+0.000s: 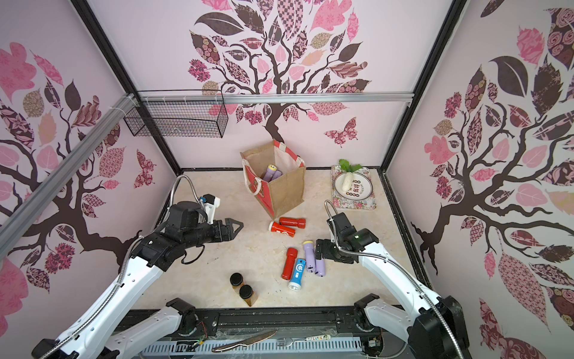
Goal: Put the flashlights into the tote bags
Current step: Pick up the flashlight from the center of the board.
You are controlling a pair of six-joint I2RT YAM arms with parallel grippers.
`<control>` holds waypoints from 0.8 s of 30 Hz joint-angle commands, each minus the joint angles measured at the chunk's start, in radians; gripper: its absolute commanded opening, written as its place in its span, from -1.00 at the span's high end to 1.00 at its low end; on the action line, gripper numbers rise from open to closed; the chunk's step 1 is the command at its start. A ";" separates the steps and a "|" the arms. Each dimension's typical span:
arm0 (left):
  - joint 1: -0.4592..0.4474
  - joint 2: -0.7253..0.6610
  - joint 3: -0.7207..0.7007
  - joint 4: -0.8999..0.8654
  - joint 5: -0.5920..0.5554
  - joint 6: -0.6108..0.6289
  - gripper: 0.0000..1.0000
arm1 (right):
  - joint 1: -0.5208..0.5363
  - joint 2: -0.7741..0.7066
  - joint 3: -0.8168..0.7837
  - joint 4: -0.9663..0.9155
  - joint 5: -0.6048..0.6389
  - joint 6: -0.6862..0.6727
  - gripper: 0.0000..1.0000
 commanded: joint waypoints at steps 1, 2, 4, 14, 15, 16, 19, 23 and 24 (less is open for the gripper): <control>-0.004 -0.013 -0.053 0.029 0.018 0.025 -0.73 | -0.002 0.039 -0.002 0.029 -0.010 0.003 -0.88; -0.004 -0.017 -0.060 0.031 0.016 0.025 -0.73 | -0.002 0.048 -0.004 0.037 -0.014 0.005 -0.87; -0.004 -0.018 -0.066 0.032 0.009 0.019 -0.74 | -0.002 0.073 -0.015 0.057 -0.019 0.008 -0.84; -0.004 -0.028 -0.085 0.058 0.021 -0.008 -0.73 | -0.002 0.175 -0.022 0.118 -0.022 0.032 -0.75; -0.004 -0.032 -0.090 0.058 0.021 -0.009 -0.74 | -0.002 0.181 -0.031 0.129 -0.026 0.041 -0.74; -0.004 -0.037 -0.094 0.058 0.024 -0.012 -0.73 | -0.003 0.190 -0.040 0.144 -0.029 0.052 -0.72; -0.004 -0.050 -0.105 0.058 0.037 -0.014 -0.73 | -0.002 0.209 -0.064 0.184 -0.025 0.075 -0.66; -0.004 -0.067 -0.118 0.057 0.041 -0.015 -0.74 | -0.005 0.223 -0.071 0.221 -0.011 0.091 -0.62; -0.004 -0.067 -0.118 0.055 0.041 -0.013 -0.73 | -0.005 0.229 -0.071 0.226 -0.010 0.092 -0.60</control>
